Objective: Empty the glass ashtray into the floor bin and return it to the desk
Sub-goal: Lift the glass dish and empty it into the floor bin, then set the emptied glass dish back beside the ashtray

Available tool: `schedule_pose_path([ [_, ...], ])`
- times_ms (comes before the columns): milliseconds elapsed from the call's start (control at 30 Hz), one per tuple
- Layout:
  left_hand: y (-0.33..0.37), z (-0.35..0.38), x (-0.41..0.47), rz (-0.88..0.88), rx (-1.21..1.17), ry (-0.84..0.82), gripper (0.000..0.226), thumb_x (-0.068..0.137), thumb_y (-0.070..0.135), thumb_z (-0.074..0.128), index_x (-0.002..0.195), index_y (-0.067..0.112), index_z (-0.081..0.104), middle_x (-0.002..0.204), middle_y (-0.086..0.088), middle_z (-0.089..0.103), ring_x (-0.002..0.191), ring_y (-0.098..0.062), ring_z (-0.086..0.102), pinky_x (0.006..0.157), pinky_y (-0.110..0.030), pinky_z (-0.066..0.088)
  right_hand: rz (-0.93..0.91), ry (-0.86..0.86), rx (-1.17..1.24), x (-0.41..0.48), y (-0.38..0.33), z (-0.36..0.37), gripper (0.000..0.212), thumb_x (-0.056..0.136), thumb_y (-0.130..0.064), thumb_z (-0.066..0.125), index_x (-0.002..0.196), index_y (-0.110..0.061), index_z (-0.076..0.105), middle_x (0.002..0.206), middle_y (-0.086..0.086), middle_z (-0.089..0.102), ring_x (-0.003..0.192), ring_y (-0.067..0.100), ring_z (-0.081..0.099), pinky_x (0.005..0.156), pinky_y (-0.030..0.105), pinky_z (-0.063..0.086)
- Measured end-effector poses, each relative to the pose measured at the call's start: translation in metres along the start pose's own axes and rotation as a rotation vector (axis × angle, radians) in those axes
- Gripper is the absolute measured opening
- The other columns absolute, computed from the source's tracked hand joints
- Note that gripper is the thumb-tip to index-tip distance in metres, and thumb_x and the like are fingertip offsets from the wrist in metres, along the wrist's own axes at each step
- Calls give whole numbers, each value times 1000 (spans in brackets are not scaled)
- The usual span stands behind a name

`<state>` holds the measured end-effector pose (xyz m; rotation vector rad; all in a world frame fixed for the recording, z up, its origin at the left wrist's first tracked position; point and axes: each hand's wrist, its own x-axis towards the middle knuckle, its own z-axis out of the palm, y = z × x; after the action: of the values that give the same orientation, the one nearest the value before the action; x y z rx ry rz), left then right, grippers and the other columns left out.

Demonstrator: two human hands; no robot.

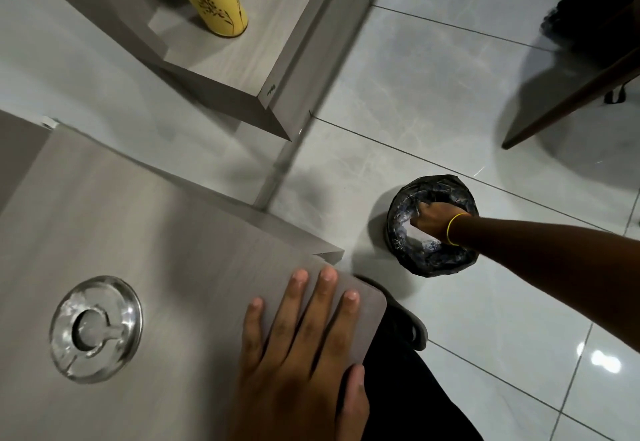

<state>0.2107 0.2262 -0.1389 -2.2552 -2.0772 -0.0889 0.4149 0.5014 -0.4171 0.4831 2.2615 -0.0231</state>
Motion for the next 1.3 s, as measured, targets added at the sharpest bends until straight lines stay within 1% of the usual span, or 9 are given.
schedule_pose_path([
  [100, -1, 0, 1, 7, -1, -4, 74, 80, 47, 52, 149, 21, 51, 155, -11, 55, 140, -44, 54, 109, -62, 38, 26, -14, 111, 2, -4, -1, 71, 108, -5, 36, 168, -34, 11, 144, 26, 48, 119, 39, 67, 81, 42, 50],
  [267, -1, 1, -3, -20, -64, -23, 75, 84, 46, 54, 155, 22, 49, 161, -9, 51, 148, -41, 49, 116, -63, 36, 165, -7, 296, 2, -4, -2, 57, 104, -9, 50, 159, -12, 35, 147, 24, 50, 125, 41, 65, 101, 46, 54],
  [467, -1, 5, -12, -77, -180, -86, 76, 94, 44, 56, 165, 23, 42, 176, -2, 36, 164, -27, 30, 127, -64, 30, 545, 216, 1054, -37, 3, -24, 68, 85, -26, 81, 142, -9, 49, 131, 27, 65, 119, 46, 65, 97, 44, 54],
  [600, -3, 5, -12, -140, -228, -108, 81, 97, 49, 56, 169, 22, 32, 181, -1, 25, 167, -26, 22, 130, -58, 25, 761, 409, 1429, -90, -2, -65, 58, 75, -7, 85, 129, -10, 64, 117, 18, 74, 86, 21, 69, 65, 8, 48],
  [667, 0, 11, -13, -216, -216, -135, 80, 101, 51, 53, 170, 21, 27, 182, -3, 21, 168, -26, 19, 132, -57, 22, 797, 520, 1511, -119, -6, -89, 44, 81, -13, 83, 123, -13, 69, 107, 15, 77, 85, 26, 73, 72, 22, 57],
  [767, 3, 9, -12, -336, -237, -114, 80, 103, 47, 52, 172, 21, 21, 183, -3, 14, 169, -27, 15, 131, -60, 22, 752, 684, 1560, -172, -13, -149, 33, 89, -12, 76, 121, -21, 72, 97, 5, 78, 87, 36, 77, 84, 52, 63],
  [967, -3, -15, -34, -618, -242, -52, 83, 100, 48, 53, 171, 20, 23, 183, -5, 16, 168, -30, 19, 125, -66, 32, 521, 777, 1570, -233, -54, -277, 32, 83, -12, 74, 104, -36, 75, 80, -23, 75, 73, -1, 75, 65, 26, 63],
  [1033, -37, -47, -100, -964, -218, 54, 80, 101, 49, 53, 171, 21, 25, 182, -4, 19, 167, -29, 21, 124, -68, 31, 264, 638, 1441, -208, -131, -358, 32, 81, -10, 77, 106, -29, 73, 79, -8, 77, 79, 12, 77, 73, 38, 66],
  [1300, -98, -47, -157, -1093, -168, 21, 71, 102, 43, 45, 167, 15, 36, 180, -7, 24, 168, -30, 16, 129, -69, 21, 53, 547, 1359, -199, -237, -386, 33, 79, -10, 83, 96, -33, 67, 68, 2, 69, 67, 16, 73, 69, 48, 65],
])
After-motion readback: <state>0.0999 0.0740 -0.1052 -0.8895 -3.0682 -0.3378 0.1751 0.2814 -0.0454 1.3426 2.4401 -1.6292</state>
